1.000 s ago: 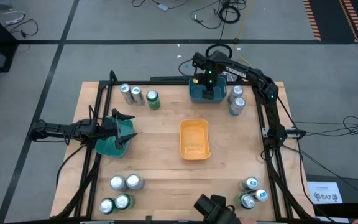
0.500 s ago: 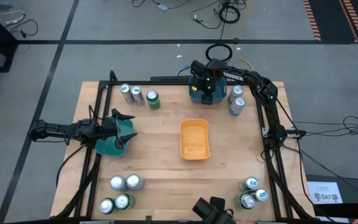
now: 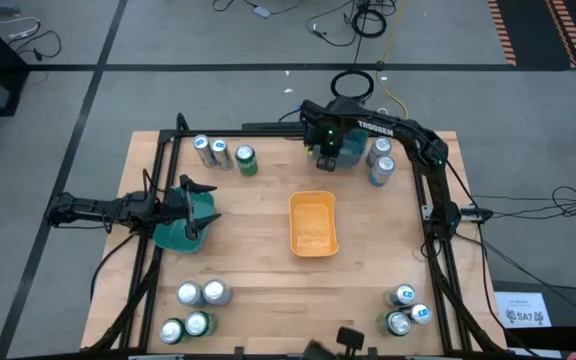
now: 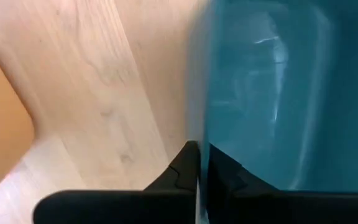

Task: Sort soda cans
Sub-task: Move the dark blue bin to the right side of the center yellow bin

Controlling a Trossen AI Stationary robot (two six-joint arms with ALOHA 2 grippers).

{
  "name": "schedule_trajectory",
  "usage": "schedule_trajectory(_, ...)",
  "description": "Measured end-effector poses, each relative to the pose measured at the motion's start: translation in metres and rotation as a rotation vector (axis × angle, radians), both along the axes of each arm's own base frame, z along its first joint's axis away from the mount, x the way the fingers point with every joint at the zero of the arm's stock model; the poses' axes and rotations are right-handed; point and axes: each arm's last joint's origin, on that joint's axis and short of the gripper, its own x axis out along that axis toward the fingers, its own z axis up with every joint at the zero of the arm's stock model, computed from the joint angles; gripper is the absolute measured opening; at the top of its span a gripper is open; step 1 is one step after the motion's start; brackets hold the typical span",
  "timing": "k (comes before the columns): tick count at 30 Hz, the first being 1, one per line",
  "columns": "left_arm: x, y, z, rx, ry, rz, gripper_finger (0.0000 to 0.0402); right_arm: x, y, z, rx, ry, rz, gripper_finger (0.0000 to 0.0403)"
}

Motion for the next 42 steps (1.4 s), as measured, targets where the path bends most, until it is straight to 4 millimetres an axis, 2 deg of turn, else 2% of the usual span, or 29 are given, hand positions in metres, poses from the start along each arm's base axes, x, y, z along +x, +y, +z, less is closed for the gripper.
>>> schedule_trajectory(6, 0.000, 0.000, 0.000, 0.000, 0.000, 0.000, 0.0393, 0.013, 0.047, 0.066, -0.079, -0.121, -0.084, 0.0001)
schedule_trajectory(11, 0.000, 0.000, 0.000, 0.000, 0.000, 0.000, 0.0393, 0.011, 0.092, 0.114, -0.050, -0.244, -0.298, 0.0001)
schedule_trajectory(14, 0.000, 0.000, 0.000, 0.000, 0.000, 0.000, 0.0393, 0.002, 0.119, 0.133, -0.024, -0.278, -0.444, 0.0001)
schedule_trajectory(18, 0.000, 0.000, 0.000, 0.000, 0.000, 0.000, 0.0393, -0.003, 0.155, 0.139, -0.090, -0.266, -0.583, 0.0000)
schedule_trajectory(22, 0.000, 0.000, 0.000, 0.000, 0.000, 0.000, 0.0393, -0.006, 0.186, 0.130, -0.098, -0.262, -0.651, 0.0000)
schedule_trajectory(27, 0.000, 0.000, 0.000, 0.000, -0.001, -0.001, 0.0393, -0.029, 0.210, 0.103, -0.084, -0.213, -0.826, 0.0000)
schedule_trajectory(30, 0.000, 0.000, 0.000, 0.000, 0.000, 0.000, 0.0393, -0.043, 0.218, 0.088, -0.005, -0.276, -0.926, 0.0000)
schedule_trajectory(36, 0.000, 0.000, 0.000, 0.000, 0.000, 0.000, 0.0393, -0.064, 0.227, 0.044, 0.076, -0.324, -1.137, 0.0000)
schedule_trajectory(42, 0.000, 0.000, 0.000, 0.000, 0.000, 0.000, 0.0393, -0.065, 0.233, 0.007, 0.088, -0.317, -1.200, 0.0000)
